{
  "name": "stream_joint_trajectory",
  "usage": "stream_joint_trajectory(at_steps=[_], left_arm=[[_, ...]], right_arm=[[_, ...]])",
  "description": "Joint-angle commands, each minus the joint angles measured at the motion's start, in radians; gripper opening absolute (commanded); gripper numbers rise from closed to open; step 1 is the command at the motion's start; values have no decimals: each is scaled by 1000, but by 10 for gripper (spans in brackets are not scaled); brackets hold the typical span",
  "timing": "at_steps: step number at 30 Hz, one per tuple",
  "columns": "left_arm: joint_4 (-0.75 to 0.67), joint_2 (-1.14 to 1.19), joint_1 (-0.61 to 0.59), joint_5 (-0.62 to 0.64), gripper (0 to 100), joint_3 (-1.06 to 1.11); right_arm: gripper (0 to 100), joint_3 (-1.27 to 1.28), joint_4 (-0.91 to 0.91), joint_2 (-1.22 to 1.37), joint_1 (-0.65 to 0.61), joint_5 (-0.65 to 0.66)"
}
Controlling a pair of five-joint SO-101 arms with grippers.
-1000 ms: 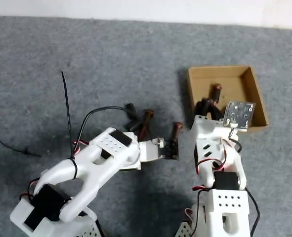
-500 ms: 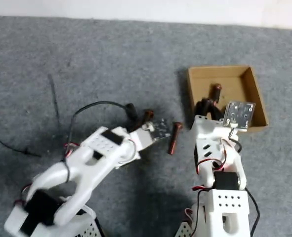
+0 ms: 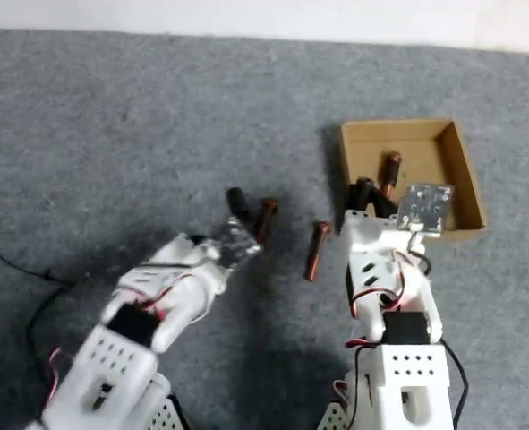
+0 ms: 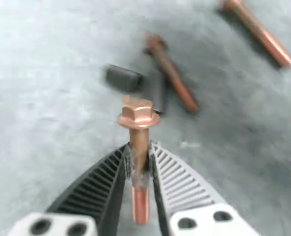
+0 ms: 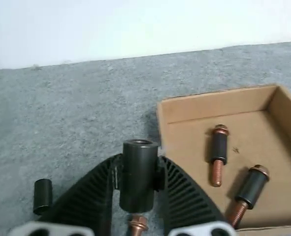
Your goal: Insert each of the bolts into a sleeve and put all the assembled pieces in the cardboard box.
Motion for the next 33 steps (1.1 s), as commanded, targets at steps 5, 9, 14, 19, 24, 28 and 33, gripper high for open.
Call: stream_joint_trajectory(at_steps=[5, 9, 14, 19, 24, 28, 33], left_arm=[[-12, -524, -111, 153, 6, 117], [-5, -579, -177, 259, 6, 111], [-5, -544, -252, 526, 10, 39], [-8, -544, -232, 672, 11, 4], [-34, -544, -157, 810, 11, -8], [-157, -544, -88, 827, 7, -1], [-344, -544, -36, 855, 7, 58]], right_arm=[[5, 18, -74, -24, -56, 37], [5, 88, -173, -24, -108, 121], [5, 113, -193, -24, -173, 133], [5, 113, -194, -24, -185, 135], [5, 124, -231, -24, -202, 135], [5, 150, -237, -24, -234, 153], [5, 159, -237, -24, -320, 362]])
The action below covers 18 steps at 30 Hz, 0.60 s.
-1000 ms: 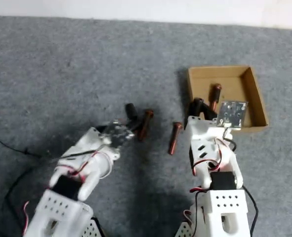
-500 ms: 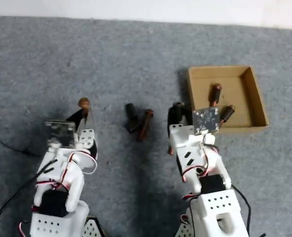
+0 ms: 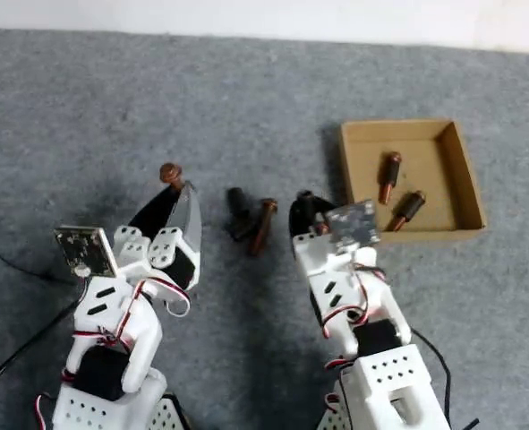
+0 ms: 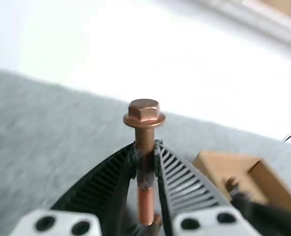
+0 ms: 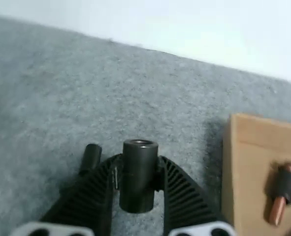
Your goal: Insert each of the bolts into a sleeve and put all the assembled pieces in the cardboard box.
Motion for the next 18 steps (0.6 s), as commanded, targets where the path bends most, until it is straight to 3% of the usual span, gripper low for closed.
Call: stream_joint_trajectory(at_steps=[1, 5, 10, 15, 18], left_arm=[[-163, -4, 53, 57, 7, 12], [-287, -4, 159, 84, 7, 41], [-295, -4, 320, 23, 7, 102], [-321, -4, 334, 26, 7, 130], [-423, -4, 311, 26, 7, 189]], right_arm=[[5, -2, -33, -18, -64, 109], [5, 15, -33, -18, -77, 114], [5, 13, -33, -18, -81, 114], [5, 13, -33, -19, -81, 112], [5, 13, -33, -27, -84, 110]])
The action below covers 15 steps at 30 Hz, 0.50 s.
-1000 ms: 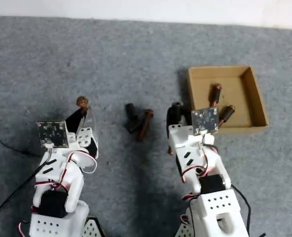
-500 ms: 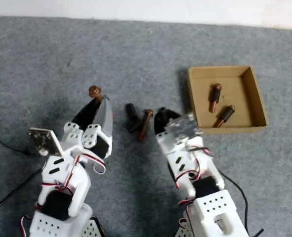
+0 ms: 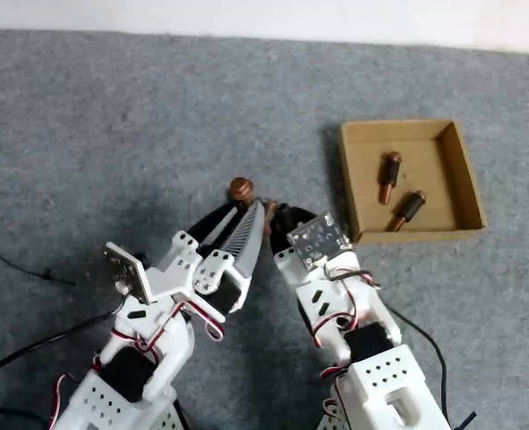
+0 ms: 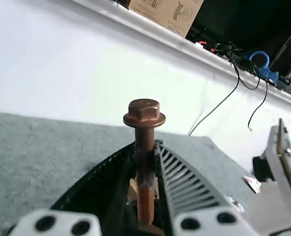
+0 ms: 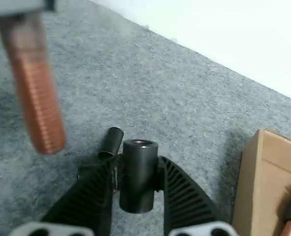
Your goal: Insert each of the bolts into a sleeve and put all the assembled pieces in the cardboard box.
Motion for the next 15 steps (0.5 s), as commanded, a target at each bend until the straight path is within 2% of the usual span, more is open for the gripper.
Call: stream_joint_trajectory(at_steps=[1, 3, 13, 15], left_arm=[[-140, -4, -16, 0, 7, 38], [-189, -2, -31, 0, 7, 38], [-193, -4, -44, -2, 7, 16], [-192, -4, -50, -2, 7, 1]], right_arm=[[5, -13, -31, -42, -10, 9], [5, -10, -31, -96, -10, 8], [5, 143, -19, -498, -120, 11], [5, 173, 35, -576, -136, 12]])
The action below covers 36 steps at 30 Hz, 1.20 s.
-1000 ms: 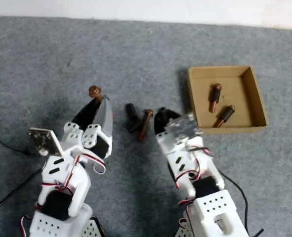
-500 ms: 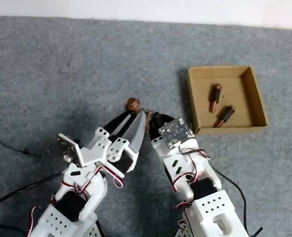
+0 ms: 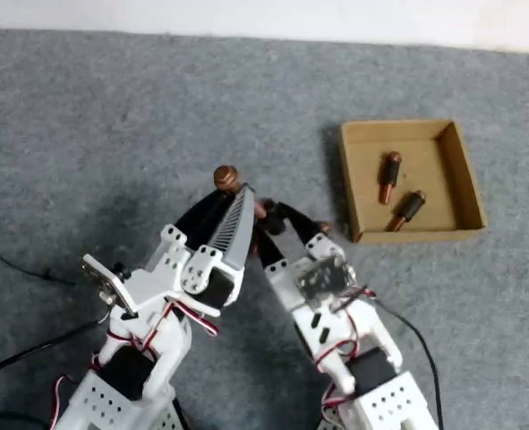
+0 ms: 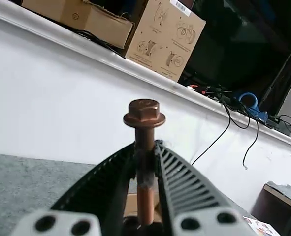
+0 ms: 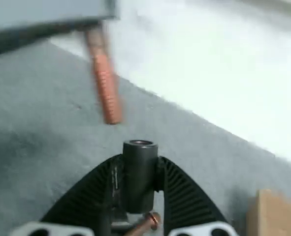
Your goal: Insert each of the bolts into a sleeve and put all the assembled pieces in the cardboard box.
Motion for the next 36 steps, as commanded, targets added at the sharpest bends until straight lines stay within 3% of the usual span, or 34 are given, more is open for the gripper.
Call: stream_joint_trajectory(at_steps=[1, 4, 19, 23, 36], left_arm=[[-20, -4, -10, -2, 7, -21], [-18, -4, -7, -2, 7, -18], [-18, 1, -12, -8, 7, -12], [-20, 5, -59, -8, 7, 16], [83, 5, -38, -6, 7, 1]], right_arm=[[5, 41, 67, -154, -33, 11], [5, 35, 148, -151, -31, 11], [5, 31, 150, -154, -35, 11], [5, 31, 150, -154, -38, 11], [5, 31, 156, -154, -39, 12]])
